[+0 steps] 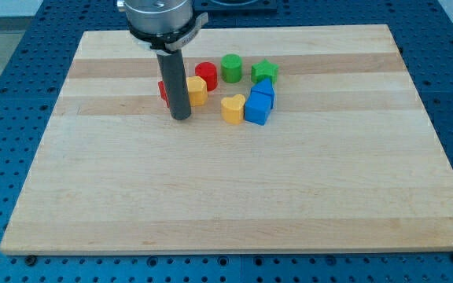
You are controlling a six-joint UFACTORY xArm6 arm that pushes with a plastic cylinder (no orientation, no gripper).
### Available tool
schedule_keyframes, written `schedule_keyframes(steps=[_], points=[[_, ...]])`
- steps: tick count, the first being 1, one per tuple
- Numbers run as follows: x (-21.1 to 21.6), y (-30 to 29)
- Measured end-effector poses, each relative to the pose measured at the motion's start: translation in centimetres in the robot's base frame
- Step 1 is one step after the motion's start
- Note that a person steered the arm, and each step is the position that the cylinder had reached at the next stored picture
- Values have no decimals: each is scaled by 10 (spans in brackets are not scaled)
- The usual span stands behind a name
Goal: Separate the yellow hexagon and red circle from each other
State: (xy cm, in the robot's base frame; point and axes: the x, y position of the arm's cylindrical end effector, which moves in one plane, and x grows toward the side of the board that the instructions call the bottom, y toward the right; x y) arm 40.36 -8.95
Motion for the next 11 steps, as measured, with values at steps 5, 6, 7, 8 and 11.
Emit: schedule_keyframes(steps=[5, 6, 7, 8, 11], points=[[-22, 59], [-45, 63], [-57, 63], [-57, 63], [-55, 38]])
